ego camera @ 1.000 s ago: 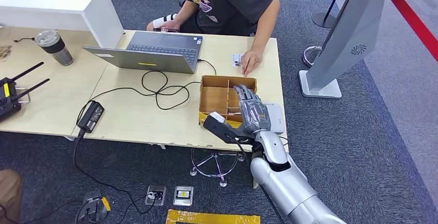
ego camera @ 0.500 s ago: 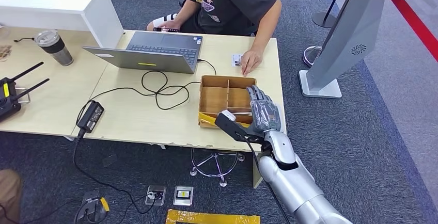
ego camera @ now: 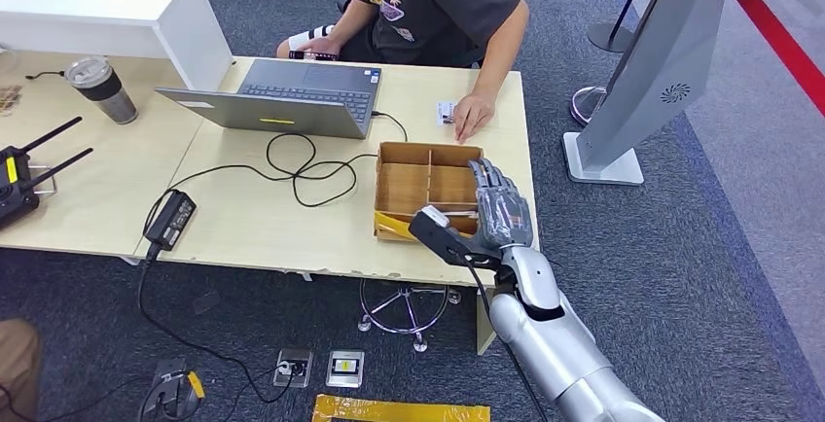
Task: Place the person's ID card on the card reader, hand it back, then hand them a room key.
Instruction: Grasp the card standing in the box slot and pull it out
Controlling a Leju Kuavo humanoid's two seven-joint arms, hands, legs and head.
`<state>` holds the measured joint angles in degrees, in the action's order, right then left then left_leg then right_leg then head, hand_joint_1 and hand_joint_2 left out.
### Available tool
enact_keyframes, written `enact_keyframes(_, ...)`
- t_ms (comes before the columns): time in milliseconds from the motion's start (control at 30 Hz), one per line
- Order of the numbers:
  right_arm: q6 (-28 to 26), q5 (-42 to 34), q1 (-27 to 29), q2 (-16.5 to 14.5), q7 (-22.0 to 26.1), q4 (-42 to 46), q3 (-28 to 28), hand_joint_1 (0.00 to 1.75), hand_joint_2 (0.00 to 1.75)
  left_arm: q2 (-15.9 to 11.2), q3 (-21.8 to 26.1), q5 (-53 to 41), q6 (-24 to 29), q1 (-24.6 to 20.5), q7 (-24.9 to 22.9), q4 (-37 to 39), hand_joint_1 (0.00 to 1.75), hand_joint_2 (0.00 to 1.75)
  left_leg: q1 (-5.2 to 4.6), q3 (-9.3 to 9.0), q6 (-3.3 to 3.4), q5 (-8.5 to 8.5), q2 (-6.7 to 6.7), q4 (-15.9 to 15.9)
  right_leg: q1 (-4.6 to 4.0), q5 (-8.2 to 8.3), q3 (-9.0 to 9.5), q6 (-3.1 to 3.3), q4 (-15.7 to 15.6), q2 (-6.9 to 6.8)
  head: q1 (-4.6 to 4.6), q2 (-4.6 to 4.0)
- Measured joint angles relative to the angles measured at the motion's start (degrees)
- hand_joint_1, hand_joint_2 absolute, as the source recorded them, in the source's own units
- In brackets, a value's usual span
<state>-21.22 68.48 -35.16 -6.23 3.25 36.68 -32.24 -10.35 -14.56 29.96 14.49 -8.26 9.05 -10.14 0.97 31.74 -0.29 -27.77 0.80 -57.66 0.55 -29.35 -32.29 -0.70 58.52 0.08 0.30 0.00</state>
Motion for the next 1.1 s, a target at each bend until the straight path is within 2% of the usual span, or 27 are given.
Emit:
enact_keyframes(200,-0.3,0.1,0.1,0.0,0.5,0.0,0.3,0.22,1.75,0.0,0.0,-0.1,0.0,0.0,0.0,0.0,0.00,0.00,0.00,0.00,0.00,0.00,0.00,0.0,0.00,0.00,0.00,0.00,0.0,0.00,0.01,0.00)
enact_keyframes(367,-0.1,0.1,0.1,0.0,0.9,0.0,0.6,0.41,1.75,0.0,0.0,-0.1,0.0,0.0,0.0,0.0,0.00,0.00,0.00,0.00,0.00,0.00,0.00,0.0,0.00,0.00,0.01,0.00,0.0,0.00,0.01,0.00)
enact_keyframes(533,0.2,0.1,0.1,-0.2,1.4,0.0,0.6,0.44,1.75,0.0,0.0,-0.1,-0.1,0.0,0.0,0.0,0.00,0.00,0.00,0.00,0.00,0.00,0.00,0.0,0.00,0.00,0.00,0.00,0.0,0.00,0.00,0.00)
enact_keyframes(733,0.7,0.1,0.1,-0.2,1.5,0.0,0.6,0.68,1.75,0.0,0.0,-0.2,-0.1,0.0,0.0,0.0,0.00,0.00,0.00,0.00,0.00,0.00,0.00,0.0,0.00,0.00,0.01,0.00,0.0,0.00,0.01,0.00)
enact_keyframes(1100,5.4,0.6,0.3,-1.2,3.4,0.0,0.5,0.69,1.75,0.0,0.0,-0.4,-0.2,-0.1,0.0,0.0,0.00,0.00,0.00,0.00,0.00,0.00,0.00,0.0,0.00,0.00,0.00,0.00,0.0,0.00,0.00,0.00)
